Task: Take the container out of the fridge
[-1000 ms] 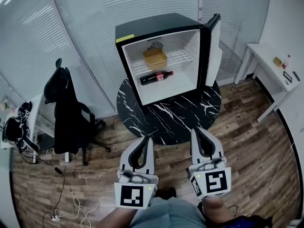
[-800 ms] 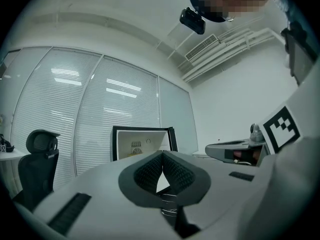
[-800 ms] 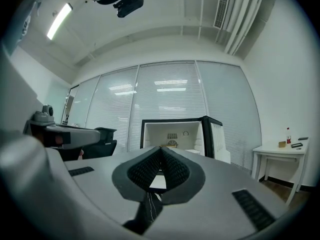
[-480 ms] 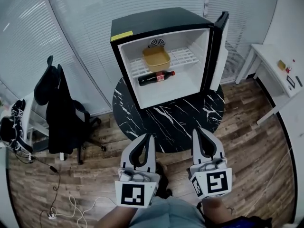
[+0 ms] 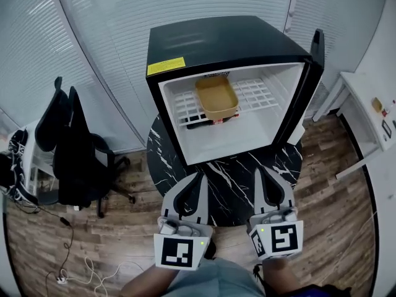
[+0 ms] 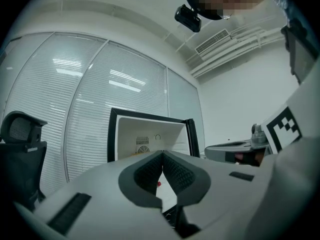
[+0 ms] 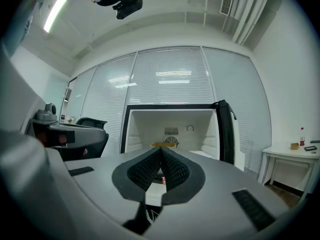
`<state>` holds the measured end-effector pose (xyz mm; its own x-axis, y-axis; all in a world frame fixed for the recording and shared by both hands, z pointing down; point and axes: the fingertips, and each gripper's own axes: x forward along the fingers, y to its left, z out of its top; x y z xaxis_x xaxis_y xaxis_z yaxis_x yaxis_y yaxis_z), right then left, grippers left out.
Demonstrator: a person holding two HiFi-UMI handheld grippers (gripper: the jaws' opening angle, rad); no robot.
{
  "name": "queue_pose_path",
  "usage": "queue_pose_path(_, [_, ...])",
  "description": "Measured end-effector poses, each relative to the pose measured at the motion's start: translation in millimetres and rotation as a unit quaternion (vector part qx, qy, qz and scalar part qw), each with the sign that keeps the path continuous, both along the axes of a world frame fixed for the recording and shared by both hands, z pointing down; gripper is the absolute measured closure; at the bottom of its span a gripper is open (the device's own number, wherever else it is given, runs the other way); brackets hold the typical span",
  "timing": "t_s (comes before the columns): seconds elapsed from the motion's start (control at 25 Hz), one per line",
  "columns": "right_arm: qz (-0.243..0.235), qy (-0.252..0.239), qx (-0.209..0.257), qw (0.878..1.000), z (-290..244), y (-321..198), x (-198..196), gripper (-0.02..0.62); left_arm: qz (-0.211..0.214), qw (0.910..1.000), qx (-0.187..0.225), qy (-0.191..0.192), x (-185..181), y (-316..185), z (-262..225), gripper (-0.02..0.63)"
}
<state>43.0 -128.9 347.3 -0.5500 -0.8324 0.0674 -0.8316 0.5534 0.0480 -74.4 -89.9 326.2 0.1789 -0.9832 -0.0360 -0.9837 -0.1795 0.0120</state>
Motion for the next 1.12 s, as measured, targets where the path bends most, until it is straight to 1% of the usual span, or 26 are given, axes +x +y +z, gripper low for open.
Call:
queue_pose_path(0.2, [0.012,-0.009,0.014,1.0,-7.8,-38.9,-13.3,0.583,0.01,0.9998,0.011,-0.012,-14.2,-38.1,-7.2,0.592])
queue_pose_path(0.4, [0.023,-0.011,0.031,0.999,-21.7,-53.4,-16.4,0.582,0.018,0.9993,0.031,-0.013,-19.2,-53.4,-21.4,0.592])
queue_pose_path(0.64, [0.031,-0.004,0.039,0.999,-27.8,-56.0,-11.8,0.581,0.019,0.9993,0.032,0.0,-20.7,-60.6,-22.5,0.592])
queue_pose_path(0.88, [0.024,-0.003,0.038,0.999,-29.5,-65.7,-15.8,0.581,0.017,0.9993,0.032,-0.009,-21.6,-67.0,-23.6,0.592])
queue_pose_path(1.12, [0.013,-0.006,0.034,0.999,-28.2,-91.9,-22.7,0.581,0.005,0.9995,0.029,-0.013,-28.1,-85.4,-23.3,0.592])
